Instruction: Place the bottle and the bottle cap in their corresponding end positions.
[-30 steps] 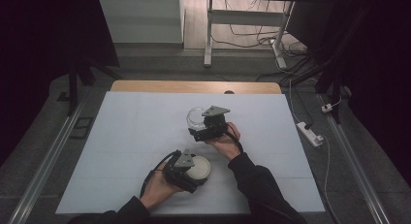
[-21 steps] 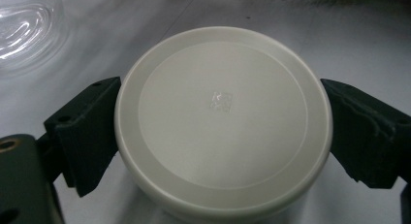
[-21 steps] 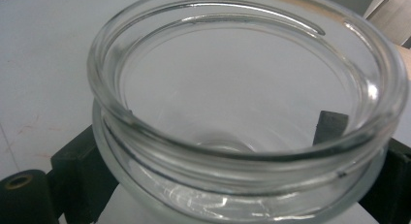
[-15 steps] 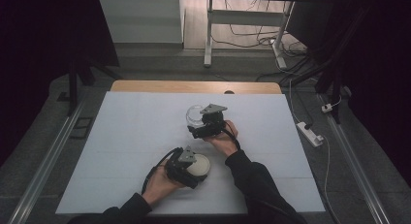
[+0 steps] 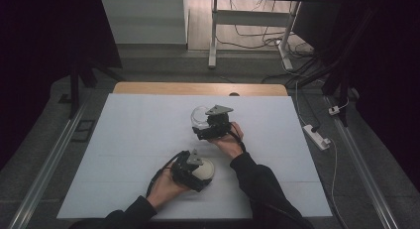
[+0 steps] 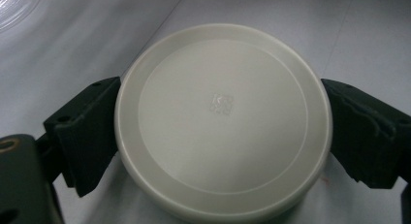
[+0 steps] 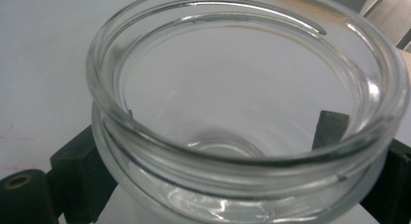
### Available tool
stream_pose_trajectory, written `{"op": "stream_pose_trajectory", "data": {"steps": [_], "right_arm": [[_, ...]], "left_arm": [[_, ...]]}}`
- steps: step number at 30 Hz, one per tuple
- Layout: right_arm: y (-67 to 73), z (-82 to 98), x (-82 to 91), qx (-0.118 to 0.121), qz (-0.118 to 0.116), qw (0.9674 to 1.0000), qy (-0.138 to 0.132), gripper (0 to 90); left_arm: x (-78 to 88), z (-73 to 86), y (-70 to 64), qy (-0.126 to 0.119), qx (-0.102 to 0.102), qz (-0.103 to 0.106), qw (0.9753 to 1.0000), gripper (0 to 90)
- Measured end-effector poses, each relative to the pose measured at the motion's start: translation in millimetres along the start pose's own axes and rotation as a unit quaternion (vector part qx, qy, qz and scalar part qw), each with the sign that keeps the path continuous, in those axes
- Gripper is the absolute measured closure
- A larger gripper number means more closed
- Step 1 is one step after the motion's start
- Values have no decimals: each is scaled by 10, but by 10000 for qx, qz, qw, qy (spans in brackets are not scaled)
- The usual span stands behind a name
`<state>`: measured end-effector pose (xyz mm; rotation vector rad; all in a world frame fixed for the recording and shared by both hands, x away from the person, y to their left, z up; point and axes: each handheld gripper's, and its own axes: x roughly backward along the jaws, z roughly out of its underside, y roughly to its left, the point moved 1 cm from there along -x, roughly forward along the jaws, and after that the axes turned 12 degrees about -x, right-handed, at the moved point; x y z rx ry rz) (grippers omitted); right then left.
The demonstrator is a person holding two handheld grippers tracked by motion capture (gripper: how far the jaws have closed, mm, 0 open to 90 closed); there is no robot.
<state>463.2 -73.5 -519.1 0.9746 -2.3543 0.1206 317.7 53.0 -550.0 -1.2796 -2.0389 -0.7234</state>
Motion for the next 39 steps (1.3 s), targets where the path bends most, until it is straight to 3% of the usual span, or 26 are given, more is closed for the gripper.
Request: {"op": "stream_pose_trajectory", "data": {"steps": [14,19,26,39], "right_arm": [[0,-16,8,-70,40,9999,121,60],[-1,-18,9,-93,35,9999,139,57],[-16,-31,54,-251,-100,9994,211,28],[28,3,167,-111,4,9992,379,0]], "left_arm": [[1,11,13,32,50,69,10000,70],[5,13,11,21,4,83,10000,32],[33,34,18,-99,82,141,9998,3],[207,61,55,-343,279,190,9988,0]]}}
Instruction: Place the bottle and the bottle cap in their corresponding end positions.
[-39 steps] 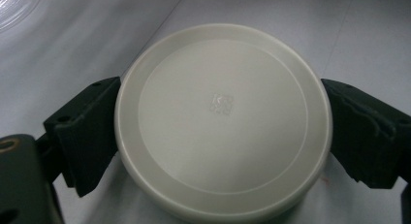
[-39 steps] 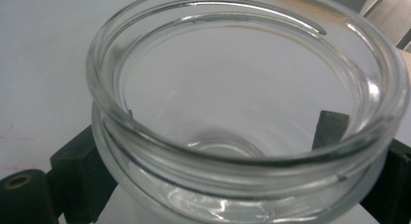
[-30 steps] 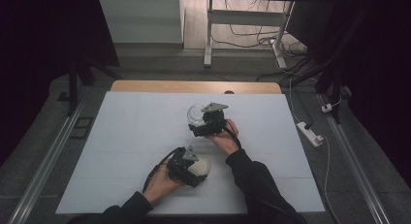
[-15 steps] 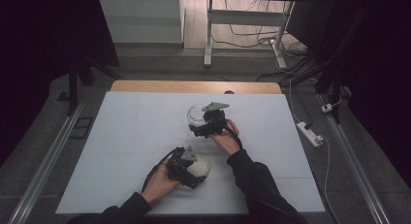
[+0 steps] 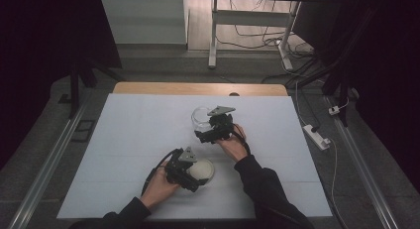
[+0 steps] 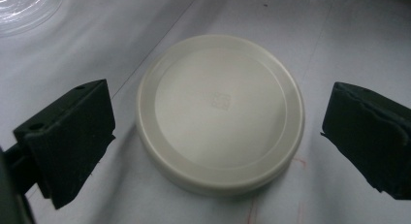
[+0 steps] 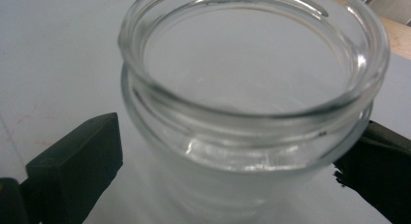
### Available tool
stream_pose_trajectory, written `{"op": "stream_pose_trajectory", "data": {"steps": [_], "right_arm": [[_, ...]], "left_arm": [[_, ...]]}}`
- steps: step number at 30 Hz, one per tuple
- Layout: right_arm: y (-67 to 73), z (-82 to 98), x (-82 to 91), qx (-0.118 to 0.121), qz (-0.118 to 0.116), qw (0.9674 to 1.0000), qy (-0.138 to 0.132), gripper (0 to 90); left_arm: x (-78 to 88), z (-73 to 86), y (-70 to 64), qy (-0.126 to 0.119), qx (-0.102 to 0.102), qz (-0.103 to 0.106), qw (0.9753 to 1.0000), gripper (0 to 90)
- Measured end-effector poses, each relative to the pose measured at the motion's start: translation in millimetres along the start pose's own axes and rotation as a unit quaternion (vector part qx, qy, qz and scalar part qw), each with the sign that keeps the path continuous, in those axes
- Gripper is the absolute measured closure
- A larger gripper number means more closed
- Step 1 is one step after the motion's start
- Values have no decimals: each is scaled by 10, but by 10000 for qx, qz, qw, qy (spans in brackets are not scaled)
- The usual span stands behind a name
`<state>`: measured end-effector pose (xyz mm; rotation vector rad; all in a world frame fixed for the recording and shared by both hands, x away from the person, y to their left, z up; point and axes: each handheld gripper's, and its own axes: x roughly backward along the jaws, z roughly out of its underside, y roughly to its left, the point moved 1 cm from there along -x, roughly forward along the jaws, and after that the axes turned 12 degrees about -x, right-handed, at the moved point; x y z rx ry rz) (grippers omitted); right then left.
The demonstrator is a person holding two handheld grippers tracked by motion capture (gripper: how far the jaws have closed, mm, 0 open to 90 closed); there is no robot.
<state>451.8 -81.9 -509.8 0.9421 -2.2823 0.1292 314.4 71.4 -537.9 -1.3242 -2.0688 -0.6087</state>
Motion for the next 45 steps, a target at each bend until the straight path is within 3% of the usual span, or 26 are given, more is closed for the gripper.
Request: {"op": "stream_pose_trajectory", "data": {"steps": [12,19,34,40,45], "right_arm": [[21,95,146,-2,-167,9997,149,0],[65,161,232,69,-252,9995,163,0],[165,285,343,149,-371,9988,266,0],[228,321,397,127,-529,9977,406,0],[275,345,467,208,-543,9978,324,0]], "left_arm": [[80,37,-1,-139,129,268,9995,0],[219,96,58,-405,395,490,9972,0],[433,239,119,-397,439,510,9969,0],[484,285,120,-283,458,414,9977,0],[554,324,126,-276,534,358,9976,0]]}}
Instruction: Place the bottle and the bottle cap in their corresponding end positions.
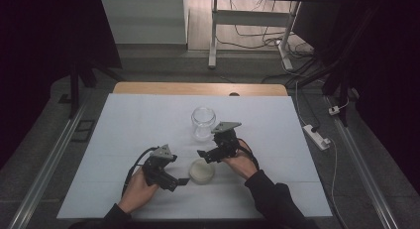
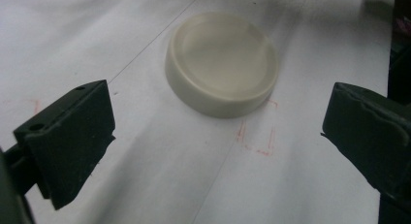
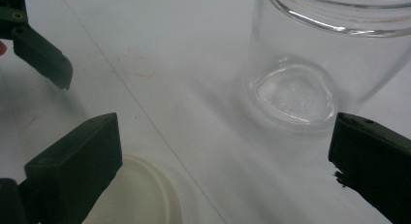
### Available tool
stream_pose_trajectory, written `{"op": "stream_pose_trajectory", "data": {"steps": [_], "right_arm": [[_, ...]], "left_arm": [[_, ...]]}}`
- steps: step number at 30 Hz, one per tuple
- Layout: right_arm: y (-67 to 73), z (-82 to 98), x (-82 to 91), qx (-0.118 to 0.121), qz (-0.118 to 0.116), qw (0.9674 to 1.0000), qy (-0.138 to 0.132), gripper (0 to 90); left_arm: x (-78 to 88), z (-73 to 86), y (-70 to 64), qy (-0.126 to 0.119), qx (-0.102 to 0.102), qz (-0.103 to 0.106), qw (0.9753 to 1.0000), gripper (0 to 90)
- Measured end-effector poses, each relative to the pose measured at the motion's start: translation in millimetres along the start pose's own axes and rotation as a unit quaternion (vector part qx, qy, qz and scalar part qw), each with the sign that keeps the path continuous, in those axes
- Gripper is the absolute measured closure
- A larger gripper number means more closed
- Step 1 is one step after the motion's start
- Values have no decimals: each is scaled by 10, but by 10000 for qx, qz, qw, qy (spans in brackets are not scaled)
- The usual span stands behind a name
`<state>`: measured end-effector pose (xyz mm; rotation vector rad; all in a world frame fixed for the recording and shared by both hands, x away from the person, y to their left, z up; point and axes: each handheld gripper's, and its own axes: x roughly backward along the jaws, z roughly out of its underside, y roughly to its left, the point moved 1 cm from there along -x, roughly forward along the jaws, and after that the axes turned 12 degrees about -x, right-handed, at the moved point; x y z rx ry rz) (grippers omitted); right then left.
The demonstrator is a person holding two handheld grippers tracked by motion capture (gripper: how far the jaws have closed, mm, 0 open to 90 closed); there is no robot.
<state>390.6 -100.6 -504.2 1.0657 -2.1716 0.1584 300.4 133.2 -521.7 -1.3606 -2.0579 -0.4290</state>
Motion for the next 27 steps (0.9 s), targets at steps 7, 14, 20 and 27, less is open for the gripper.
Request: {"op": "stream_pose_trajectory", "data": {"steps": [7,14,20,27], "right_arm": [[9,72,125,41,9,9999,-145,0],[12,176,247,67,30,9999,-149,0],[-21,300,343,64,149,9998,-145,0],[-72,491,460,-5,228,9997,-56,0]], "left_arm": [[104,71,1,2,72,-77,9999,0],[213,159,-16,9,157,-160,9997,0],[299,252,-36,93,204,-276,9994,0],[401,366,-42,128,286,-393,9987,0]]}}
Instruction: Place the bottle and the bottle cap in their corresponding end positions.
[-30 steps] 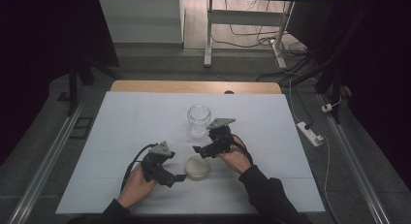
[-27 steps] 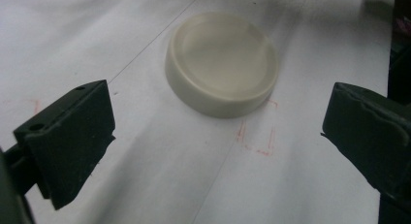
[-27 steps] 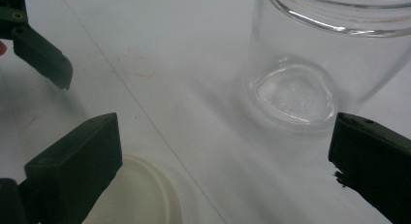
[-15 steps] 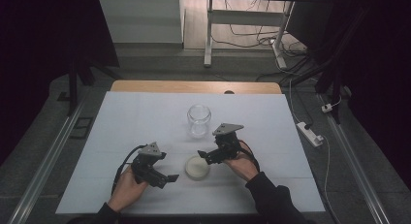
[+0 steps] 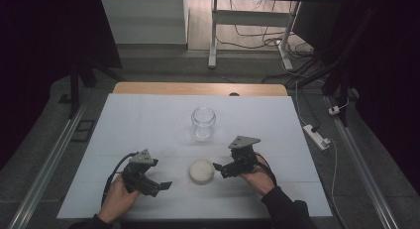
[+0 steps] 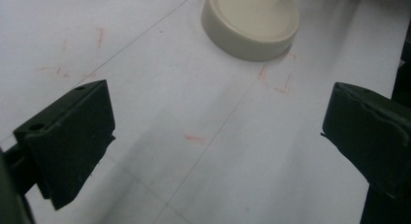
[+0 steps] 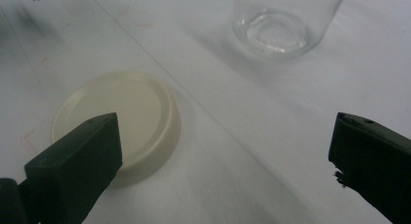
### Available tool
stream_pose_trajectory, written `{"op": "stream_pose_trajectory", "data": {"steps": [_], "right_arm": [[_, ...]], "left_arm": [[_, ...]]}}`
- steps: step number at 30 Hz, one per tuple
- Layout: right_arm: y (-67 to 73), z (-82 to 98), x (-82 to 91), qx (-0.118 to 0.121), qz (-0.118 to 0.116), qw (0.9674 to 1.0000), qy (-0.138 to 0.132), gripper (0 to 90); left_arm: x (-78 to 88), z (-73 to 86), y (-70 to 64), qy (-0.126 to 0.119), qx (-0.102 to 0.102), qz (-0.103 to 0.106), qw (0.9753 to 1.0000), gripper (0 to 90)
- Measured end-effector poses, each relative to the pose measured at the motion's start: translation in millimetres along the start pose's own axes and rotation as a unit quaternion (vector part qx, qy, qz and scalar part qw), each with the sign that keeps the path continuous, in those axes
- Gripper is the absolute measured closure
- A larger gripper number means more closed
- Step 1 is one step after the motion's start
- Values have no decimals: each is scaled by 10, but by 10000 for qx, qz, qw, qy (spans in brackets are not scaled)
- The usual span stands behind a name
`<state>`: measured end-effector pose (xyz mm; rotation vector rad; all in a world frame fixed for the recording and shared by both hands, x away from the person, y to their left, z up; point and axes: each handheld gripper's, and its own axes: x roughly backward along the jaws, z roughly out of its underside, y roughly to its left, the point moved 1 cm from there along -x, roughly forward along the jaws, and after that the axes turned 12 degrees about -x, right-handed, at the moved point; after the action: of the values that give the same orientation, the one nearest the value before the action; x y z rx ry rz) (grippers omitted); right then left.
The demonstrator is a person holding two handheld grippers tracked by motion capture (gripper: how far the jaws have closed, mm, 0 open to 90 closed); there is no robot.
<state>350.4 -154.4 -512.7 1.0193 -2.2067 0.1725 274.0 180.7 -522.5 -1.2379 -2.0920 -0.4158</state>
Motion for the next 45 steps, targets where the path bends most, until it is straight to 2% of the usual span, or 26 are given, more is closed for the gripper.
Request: {"op": "stream_pose_trajectory", "data": {"steps": [11,20,29,38,45], "right_arm": [[-54,249,209,-63,134,9998,106,0],[-121,394,415,-246,233,9993,125,0],[-145,573,647,-241,529,9981,221,0],[-214,733,935,-583,787,9951,92,0],[-264,848,1120,-974,921,9910,-26,0]], "left_arm": [[122,168,1,27,185,-124,9997,0],[242,316,-6,-2,384,-238,9990,0],[424,524,-8,-39,656,-390,9971,0],[630,748,-29,-61,911,-650,9937,0],[760,893,-49,-70,1062,-834,9908,0]]}}
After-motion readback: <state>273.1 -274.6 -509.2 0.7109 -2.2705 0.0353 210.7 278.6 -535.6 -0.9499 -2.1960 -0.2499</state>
